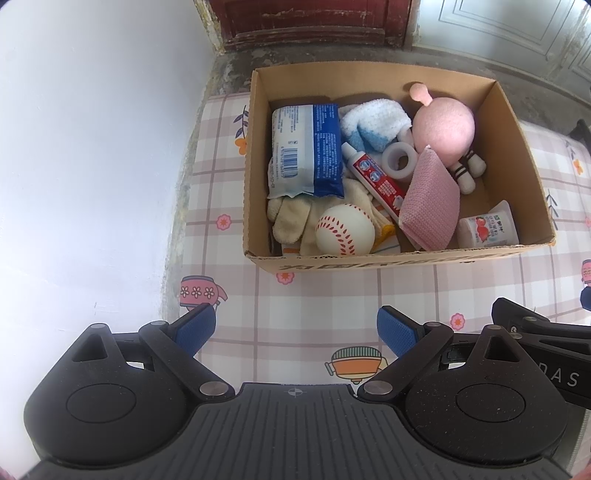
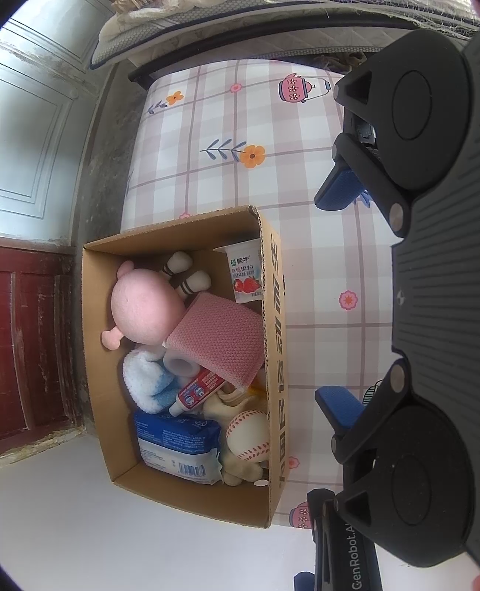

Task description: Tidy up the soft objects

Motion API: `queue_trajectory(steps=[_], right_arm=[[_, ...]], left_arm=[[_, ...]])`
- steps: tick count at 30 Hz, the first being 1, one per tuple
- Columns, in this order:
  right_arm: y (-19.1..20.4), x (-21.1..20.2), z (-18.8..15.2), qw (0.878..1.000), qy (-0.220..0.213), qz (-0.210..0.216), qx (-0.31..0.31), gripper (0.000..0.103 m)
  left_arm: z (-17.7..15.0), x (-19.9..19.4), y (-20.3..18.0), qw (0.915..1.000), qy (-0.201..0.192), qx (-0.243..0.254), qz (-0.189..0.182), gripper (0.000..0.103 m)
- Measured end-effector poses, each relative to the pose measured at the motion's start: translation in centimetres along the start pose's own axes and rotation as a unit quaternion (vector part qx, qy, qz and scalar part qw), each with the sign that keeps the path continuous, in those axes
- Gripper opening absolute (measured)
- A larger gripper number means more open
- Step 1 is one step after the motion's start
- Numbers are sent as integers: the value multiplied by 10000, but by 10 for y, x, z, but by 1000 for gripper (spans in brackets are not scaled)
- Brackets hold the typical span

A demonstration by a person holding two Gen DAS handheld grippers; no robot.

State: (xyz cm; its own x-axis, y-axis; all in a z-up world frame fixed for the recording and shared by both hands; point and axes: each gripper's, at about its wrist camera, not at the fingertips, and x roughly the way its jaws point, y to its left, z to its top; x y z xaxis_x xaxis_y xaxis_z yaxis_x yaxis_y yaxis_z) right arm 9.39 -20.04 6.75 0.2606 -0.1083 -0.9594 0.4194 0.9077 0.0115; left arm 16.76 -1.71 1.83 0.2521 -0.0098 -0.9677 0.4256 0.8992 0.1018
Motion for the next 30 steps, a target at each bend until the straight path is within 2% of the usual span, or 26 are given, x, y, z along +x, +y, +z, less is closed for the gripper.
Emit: queue_trajectory(steps=[30], right_arm=[[1,1,1,10000,3,-6,10,103]], left_arm=[[0,2,1,10000,23,-34,-24,95]])
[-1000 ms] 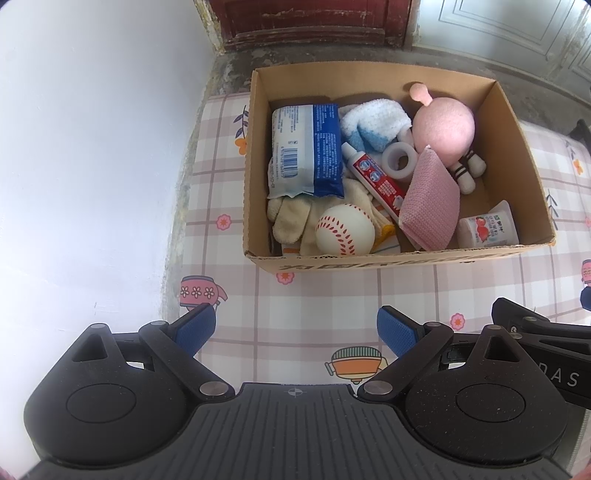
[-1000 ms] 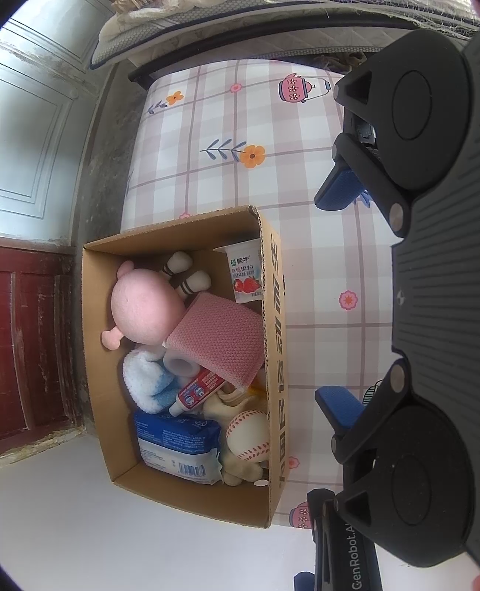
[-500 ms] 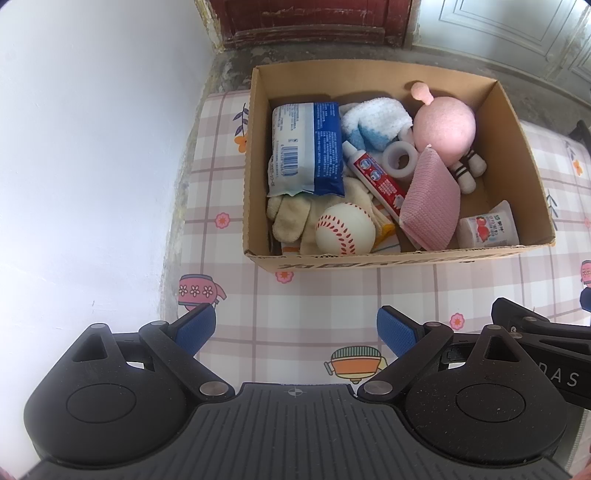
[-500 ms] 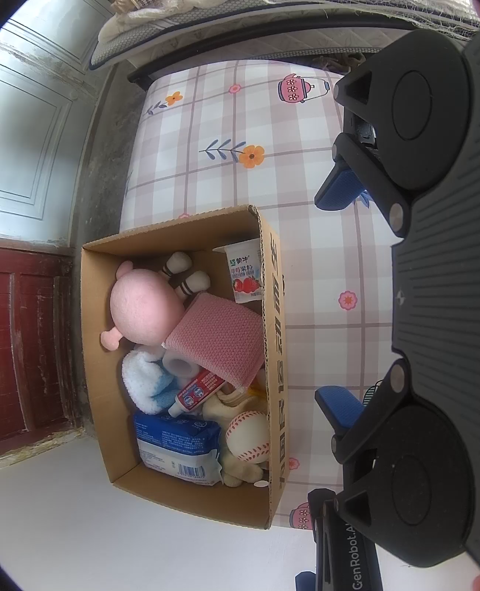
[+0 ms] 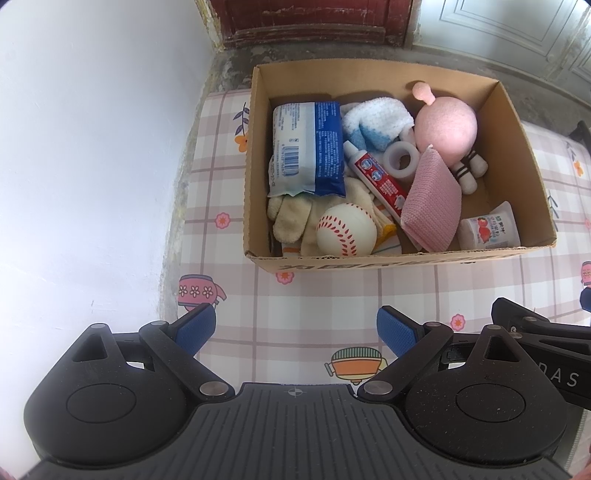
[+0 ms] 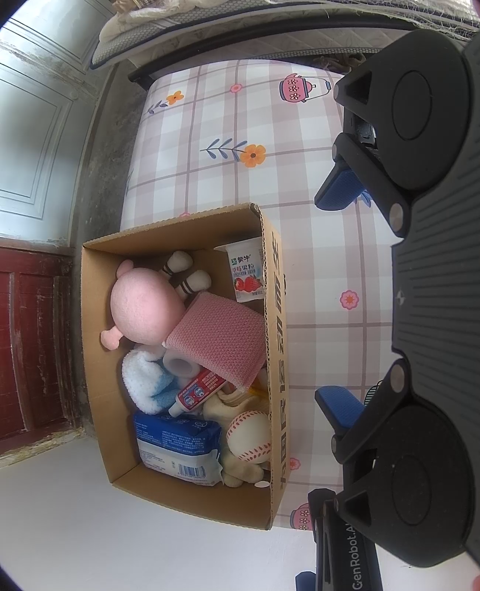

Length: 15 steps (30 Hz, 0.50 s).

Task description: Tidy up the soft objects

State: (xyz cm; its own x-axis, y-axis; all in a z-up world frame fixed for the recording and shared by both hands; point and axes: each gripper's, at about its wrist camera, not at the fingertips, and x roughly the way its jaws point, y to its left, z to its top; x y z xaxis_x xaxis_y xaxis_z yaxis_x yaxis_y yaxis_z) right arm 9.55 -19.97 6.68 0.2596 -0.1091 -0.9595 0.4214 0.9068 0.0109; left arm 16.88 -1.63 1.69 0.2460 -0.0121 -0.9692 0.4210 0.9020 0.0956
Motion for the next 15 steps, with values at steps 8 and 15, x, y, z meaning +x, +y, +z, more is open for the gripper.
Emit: queue_trajectory(steps=[8,15], right_arm=[[0,0,0,10000,7,-5,-7,103],[0,1,0,10000,6,-5,1,103]], left_arm=[[0,0,0,10000,13,4,-5,94],[0,1,0,10000,16,2,-6,94]])
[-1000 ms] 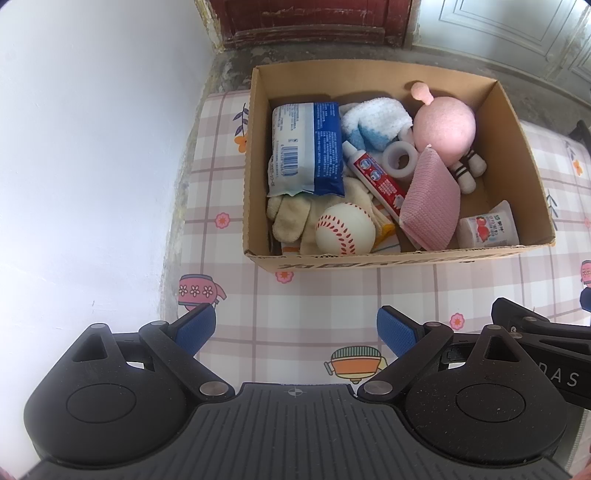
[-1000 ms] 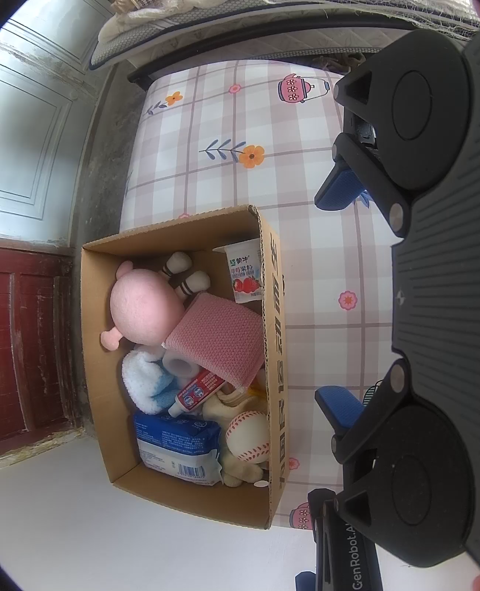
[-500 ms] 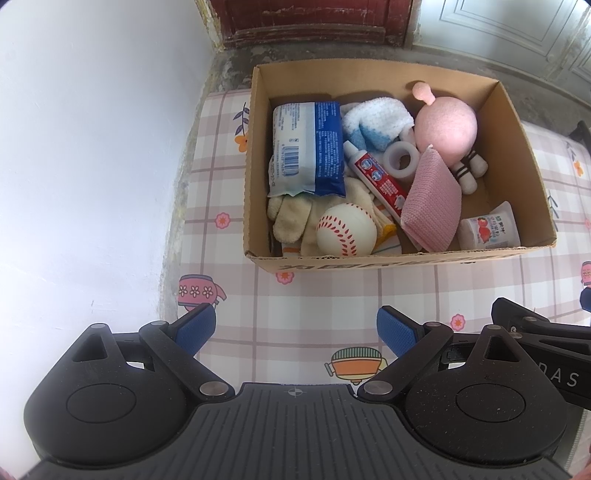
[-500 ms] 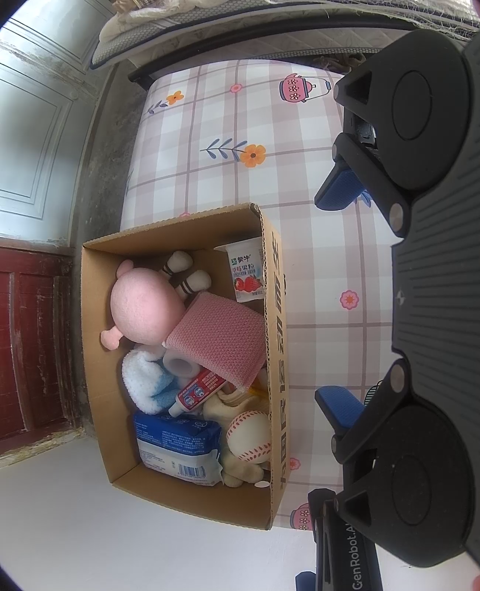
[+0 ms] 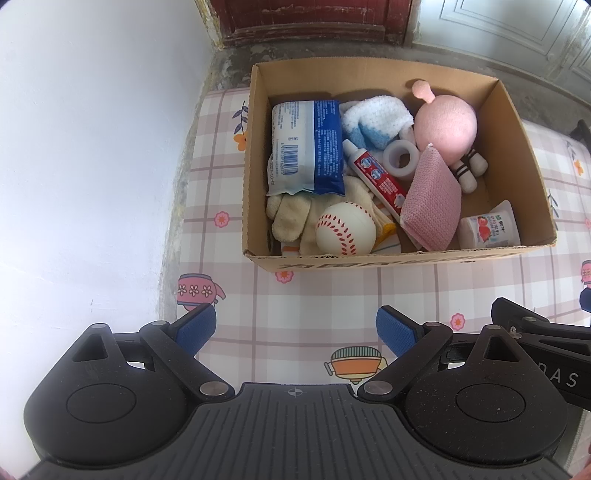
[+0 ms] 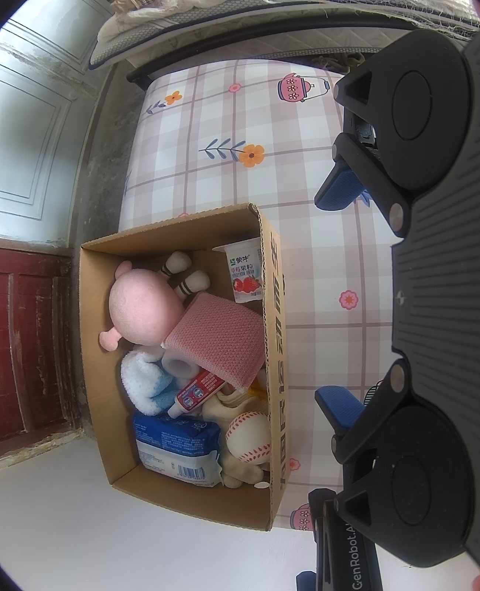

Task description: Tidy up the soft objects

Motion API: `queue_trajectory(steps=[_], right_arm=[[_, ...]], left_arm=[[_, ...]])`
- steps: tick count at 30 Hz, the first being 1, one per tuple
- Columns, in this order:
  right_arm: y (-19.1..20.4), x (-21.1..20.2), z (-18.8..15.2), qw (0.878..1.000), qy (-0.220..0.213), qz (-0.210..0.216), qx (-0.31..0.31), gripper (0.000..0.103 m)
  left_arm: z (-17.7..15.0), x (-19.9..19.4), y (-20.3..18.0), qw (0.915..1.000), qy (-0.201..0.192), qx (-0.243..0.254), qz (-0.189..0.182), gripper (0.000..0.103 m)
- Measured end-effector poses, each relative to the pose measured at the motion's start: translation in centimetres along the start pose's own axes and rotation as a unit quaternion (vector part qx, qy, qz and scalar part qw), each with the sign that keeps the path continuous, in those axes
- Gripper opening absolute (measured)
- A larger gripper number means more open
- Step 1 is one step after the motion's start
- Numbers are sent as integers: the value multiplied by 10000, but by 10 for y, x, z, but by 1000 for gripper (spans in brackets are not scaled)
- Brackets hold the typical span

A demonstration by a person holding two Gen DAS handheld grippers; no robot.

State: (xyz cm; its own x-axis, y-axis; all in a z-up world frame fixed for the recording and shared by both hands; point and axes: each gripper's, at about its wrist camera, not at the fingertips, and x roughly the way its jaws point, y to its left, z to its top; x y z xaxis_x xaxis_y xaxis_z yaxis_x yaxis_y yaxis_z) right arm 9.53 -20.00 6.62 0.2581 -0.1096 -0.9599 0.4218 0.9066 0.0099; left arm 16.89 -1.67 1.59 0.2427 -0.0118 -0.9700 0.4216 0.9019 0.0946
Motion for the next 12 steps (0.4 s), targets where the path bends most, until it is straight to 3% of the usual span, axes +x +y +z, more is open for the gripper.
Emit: queue_trajectory(steps=[12], right_arm=[[0,1,1,10000,0,1,-6,103]], left_arm=[[0,1,-1,10000,5,-3,-1,94]])
